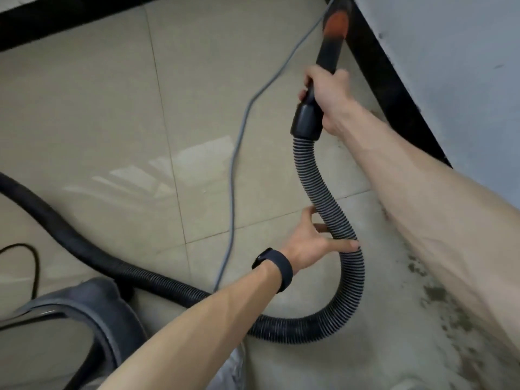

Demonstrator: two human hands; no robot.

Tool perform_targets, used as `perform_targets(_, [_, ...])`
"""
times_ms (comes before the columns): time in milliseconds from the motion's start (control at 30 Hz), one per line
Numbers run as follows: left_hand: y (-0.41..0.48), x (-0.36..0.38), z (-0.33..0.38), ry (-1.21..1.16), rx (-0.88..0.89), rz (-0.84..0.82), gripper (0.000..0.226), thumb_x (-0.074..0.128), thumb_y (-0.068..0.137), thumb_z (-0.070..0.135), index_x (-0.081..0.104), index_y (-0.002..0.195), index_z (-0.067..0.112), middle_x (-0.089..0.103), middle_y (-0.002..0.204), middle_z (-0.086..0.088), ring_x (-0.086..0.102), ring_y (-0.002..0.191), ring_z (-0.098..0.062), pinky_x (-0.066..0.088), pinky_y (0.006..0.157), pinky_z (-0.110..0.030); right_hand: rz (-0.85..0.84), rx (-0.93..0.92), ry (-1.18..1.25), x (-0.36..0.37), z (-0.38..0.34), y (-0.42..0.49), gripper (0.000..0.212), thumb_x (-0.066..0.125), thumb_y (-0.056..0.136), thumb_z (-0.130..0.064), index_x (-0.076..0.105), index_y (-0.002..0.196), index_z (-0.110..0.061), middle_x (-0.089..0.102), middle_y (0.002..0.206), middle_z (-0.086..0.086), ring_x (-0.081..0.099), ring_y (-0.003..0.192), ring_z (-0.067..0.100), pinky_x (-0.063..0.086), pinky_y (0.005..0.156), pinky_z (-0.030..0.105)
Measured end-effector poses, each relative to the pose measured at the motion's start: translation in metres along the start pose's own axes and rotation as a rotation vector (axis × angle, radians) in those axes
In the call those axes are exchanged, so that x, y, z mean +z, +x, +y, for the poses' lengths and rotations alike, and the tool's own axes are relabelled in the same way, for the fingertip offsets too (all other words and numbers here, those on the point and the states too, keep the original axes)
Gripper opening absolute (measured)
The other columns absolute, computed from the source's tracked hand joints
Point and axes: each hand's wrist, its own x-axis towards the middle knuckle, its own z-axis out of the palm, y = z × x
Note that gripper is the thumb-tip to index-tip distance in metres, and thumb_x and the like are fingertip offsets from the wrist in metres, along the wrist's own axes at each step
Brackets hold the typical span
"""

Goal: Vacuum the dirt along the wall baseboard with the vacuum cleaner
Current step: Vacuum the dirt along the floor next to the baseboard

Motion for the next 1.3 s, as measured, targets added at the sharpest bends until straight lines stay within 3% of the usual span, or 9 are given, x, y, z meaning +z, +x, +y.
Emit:
perform_targets(100, [-0.012,0.015,-0.018,0.152,-0.085,-0.183,0.104,0.090,0.070,0.028,0.022,0.148,0.026,0.062,0.120,0.000,0.060,0.108,-0.008,0.050,0.085,-0.021,0.081,-0.108,-0.007,-0.002,-0.025,-0.001,0.022,0.058,0.089,-0.005,0.045,0.073,-0.013,0.050,0.055,0.001,0.051,0.045,0.015,0.046,0.054,0.029])
perform_targets(233, [-0.012,0.021,-0.026,0.580,-0.074,-0.323,0.089,0.087,0.075,0.027,0.030,0.142,0.017,0.058,0.125,-0.005,0.056,0.117,-0.025,0.049,0.101,-0.042,0.085,-0.150,-0.063,-0.011,-0.039,-0.009,0.023,0.057,0.089,-0.006,0.046,0.070,-0.013,0.050,0.057,0.004,0.047,0.043,0.013,0.046,0.053,0.027])
perform_targets(433, [-0.002,-0.061,-0.010,1.242,0.039,-0.025,0.060,0.069,0.081,0.025,0.035,0.130,0.020,0.064,0.106,-0.011,0.065,0.091,-0.033,0.051,0.067,-0.037,0.060,-0.250,-0.187,-0.027,-0.075,-0.007,0.006,0.059,0.084,-0.012,0.054,0.085,-0.009,0.053,0.059,0.000,0.051,0.046,0.013,0.049,0.055,0.028])
perform_targets(567, [-0.008,-0.173,0.050,1.564,0.063,0.208,0.055,0.060,0.082,0.017,0.039,0.131,0.028,0.063,0.104,-0.004,0.065,0.095,-0.032,0.047,0.066,-0.034,0.062,-0.290,-0.188,-0.031,-0.096,-0.002,0.005,0.060,0.078,-0.016,0.056,0.076,-0.013,0.055,0.054,-0.002,0.053,0.047,0.014,0.051,0.057,0.031])
perform_targets(667, [-0.022,-0.241,0.098,1.666,-0.017,0.470,0.035,0.054,0.085,0.009,0.051,0.116,0.025,0.052,0.094,0.000,0.061,0.095,-0.029,0.052,0.073,-0.039,0.010,-0.140,0.076,-0.019,-0.080,-0.005,0.019,0.060,0.082,-0.009,0.054,0.064,-0.014,0.052,0.049,-0.002,0.050,0.045,0.015,0.050,0.060,0.033])
perform_targets(767, [-0.033,-0.270,0.116,1.666,-0.151,0.611,0.025,0.054,0.090,0.025,0.059,0.114,0.028,0.059,0.110,-0.002,0.060,0.105,-0.027,0.051,0.085,-0.040,0.079,-0.031,0.330,0.004,-0.040,-0.012,0.031,0.060,0.080,-0.006,0.054,0.051,-0.017,0.053,0.047,-0.001,0.049,0.045,0.016,0.048,0.063,0.035])
perform_targets(867, [-0.026,-0.245,0.103,1.499,-0.139,0.505,0.025,0.055,0.089,0.039,0.062,0.110,0.028,0.064,0.115,-0.004,0.061,0.103,-0.028,0.050,0.086,-0.036,0.178,0.015,0.355,0.024,0.001,-0.021,0.016,0.061,0.081,-0.006,0.052,0.069,-0.013,0.058,0.048,-0.001,0.054,0.045,0.015,0.049,0.057,0.030])
perform_targets(1033, [0.010,-0.170,0.088,0.752,0.037,0.379,0.058,0.073,0.073,0.018,0.047,0.125,0.023,0.066,0.105,-0.007,0.062,0.096,-0.029,0.049,0.076,-0.031,0.145,0.143,0.363,0.030,0.049,-0.023,0.018,0.065,0.091,-0.009,0.051,0.081,-0.014,0.058,0.049,-0.001,0.057,0.044,0.012,0.049,0.053,0.028])
perform_targets(1300, [0.017,-0.137,0.061,0.634,0.171,0.283,0.055,0.080,0.053,0.020,0.056,0.102,0.029,0.064,0.089,0.011,0.059,0.079,-0.006,0.042,0.058,-0.019,-0.009,0.187,0.201,0.005,0.105,-0.046,0.032,0.075,0.095,-0.031,0.058,0.101,-0.004,0.071,0.070,0.003,0.072,0.067,0.021,0.060,0.071,0.039])
